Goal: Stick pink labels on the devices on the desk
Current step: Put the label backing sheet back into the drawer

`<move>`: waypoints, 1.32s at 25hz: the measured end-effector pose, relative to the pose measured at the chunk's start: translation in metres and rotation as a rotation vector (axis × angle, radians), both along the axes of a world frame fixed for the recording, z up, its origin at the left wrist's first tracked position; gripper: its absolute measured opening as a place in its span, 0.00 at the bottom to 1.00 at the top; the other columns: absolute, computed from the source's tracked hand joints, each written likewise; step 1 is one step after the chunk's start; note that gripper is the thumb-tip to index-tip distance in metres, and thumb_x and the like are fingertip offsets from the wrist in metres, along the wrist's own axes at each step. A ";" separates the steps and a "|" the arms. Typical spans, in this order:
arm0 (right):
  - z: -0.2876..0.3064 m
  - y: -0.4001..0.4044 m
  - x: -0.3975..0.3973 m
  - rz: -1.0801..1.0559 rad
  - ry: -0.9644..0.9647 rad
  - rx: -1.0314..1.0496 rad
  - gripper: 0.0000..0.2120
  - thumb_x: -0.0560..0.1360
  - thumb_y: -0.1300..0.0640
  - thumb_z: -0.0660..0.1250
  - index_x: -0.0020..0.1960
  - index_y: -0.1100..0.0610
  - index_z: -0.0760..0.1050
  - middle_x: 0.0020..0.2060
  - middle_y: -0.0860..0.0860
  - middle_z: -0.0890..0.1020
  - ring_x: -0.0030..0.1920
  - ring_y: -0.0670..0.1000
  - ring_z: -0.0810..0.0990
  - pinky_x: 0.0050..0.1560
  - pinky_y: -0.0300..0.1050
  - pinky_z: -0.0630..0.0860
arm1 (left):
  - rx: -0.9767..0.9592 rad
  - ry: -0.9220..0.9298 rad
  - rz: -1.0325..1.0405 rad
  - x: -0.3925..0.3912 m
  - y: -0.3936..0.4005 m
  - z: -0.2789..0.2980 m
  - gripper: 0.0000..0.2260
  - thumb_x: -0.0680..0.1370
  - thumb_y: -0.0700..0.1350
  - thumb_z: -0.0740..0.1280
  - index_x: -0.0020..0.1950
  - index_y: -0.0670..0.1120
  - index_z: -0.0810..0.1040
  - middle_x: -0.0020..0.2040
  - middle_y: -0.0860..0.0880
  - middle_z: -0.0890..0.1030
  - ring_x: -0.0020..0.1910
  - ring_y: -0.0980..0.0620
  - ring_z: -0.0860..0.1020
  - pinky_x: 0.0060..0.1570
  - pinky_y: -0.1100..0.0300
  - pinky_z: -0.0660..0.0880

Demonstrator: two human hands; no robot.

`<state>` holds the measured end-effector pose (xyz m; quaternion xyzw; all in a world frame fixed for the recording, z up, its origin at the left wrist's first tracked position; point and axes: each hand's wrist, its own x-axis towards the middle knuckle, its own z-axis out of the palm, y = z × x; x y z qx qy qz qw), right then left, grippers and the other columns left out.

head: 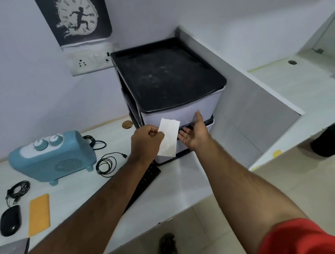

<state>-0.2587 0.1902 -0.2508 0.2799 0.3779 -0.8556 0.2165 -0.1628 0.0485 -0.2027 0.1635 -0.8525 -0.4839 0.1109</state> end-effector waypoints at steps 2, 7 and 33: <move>-0.006 0.001 -0.010 -0.049 -0.033 -0.036 0.36 0.74 0.34 0.68 0.71 0.58 0.70 0.63 0.60 0.80 0.63 0.61 0.79 0.68 0.59 0.74 | -0.029 0.002 0.000 -0.009 0.003 0.001 0.03 0.74 0.41 0.69 0.43 0.43 0.82 0.35 0.59 0.73 0.39 0.52 0.77 0.41 0.59 0.74; -0.006 0.015 -0.012 -0.076 -0.047 -0.051 0.29 0.76 0.38 0.67 0.67 0.57 0.73 0.60 0.57 0.81 0.61 0.59 0.81 0.68 0.56 0.74 | -0.022 0.034 0.028 -0.008 0.007 -0.001 0.03 0.75 0.41 0.69 0.43 0.42 0.81 0.34 0.57 0.76 0.37 0.54 0.75 0.37 0.62 0.72; -0.012 0.079 0.089 -0.112 -0.046 -0.069 0.41 0.67 0.25 0.66 0.65 0.56 0.75 0.54 0.55 0.83 0.53 0.56 0.82 0.50 0.50 0.80 | -0.570 -0.019 -0.305 -0.074 0.083 0.053 0.06 0.74 0.43 0.69 0.50 0.49 0.83 0.48 0.48 0.85 0.46 0.48 0.82 0.48 0.55 0.79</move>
